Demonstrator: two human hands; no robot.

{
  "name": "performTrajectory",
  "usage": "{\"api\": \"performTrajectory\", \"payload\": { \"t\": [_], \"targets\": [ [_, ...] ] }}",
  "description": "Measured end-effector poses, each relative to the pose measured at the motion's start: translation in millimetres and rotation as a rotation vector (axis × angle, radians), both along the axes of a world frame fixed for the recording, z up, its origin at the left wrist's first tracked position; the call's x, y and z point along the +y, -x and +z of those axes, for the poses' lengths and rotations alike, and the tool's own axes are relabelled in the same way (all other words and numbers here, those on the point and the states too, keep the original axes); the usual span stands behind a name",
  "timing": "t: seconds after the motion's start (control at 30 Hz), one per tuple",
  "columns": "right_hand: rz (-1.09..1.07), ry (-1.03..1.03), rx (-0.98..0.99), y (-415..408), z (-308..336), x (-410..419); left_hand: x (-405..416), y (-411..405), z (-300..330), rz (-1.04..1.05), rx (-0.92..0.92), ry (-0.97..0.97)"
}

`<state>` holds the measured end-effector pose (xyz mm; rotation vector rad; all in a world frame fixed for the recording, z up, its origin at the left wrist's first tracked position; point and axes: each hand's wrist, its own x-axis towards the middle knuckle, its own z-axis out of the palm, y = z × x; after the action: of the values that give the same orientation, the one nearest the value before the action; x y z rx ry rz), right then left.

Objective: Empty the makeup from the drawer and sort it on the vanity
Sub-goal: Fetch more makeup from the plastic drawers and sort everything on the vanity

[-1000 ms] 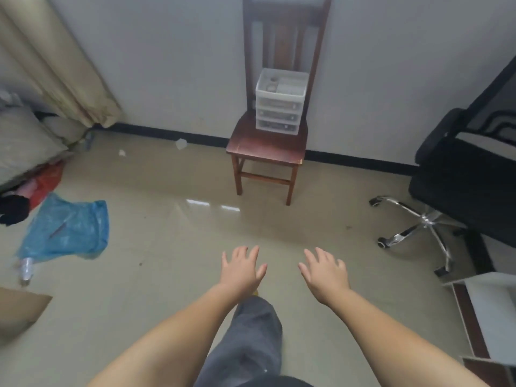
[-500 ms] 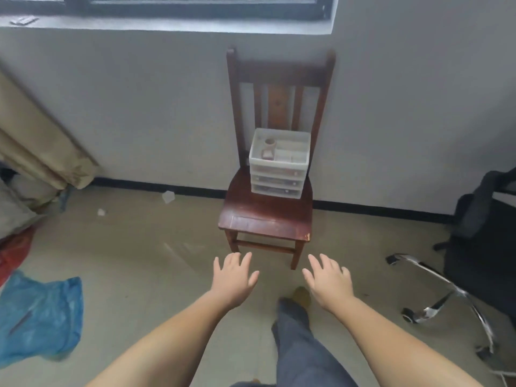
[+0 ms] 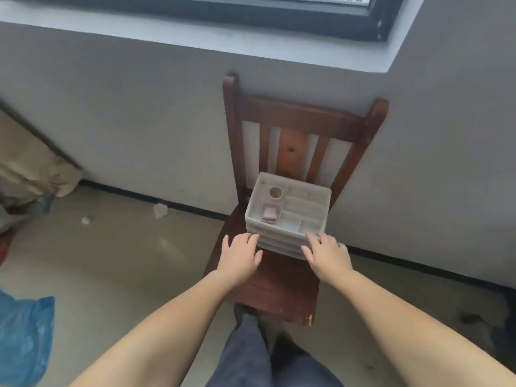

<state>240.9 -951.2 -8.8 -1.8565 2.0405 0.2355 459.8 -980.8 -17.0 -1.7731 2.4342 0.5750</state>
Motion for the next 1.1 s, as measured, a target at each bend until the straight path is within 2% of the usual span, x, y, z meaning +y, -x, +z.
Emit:
{"api": "performTrajectory", "payload": {
  "t": [0.2, 0.3, 0.4, 0.6, 0.8, 1.1],
  "targets": [
    [0.051, 0.042, -0.096, -16, -24, -114, -108, 27, -21, -0.134, 0.070, 0.060],
    [0.063, 0.073, -0.149, -26, -40, -159, -140, 35, -38, -0.274, 0.047, 0.046],
    [0.058, 0.010, -0.149, -32, -54, -188, -153, 36, -52, -0.384, -0.038, -0.037],
    [0.131, -0.057, -0.080, -36, -74, -208, -157, 38, -64, -0.541, -0.161, -0.039],
    [0.103, -0.013, -0.085, -39, -80, -214, -163, 42, -73, -0.520, -0.107, 0.001],
    [0.100, 0.093, -0.207, -26, -74, -208, -170, 49, -76, -0.564, -0.123, 0.027]
  ]
}}
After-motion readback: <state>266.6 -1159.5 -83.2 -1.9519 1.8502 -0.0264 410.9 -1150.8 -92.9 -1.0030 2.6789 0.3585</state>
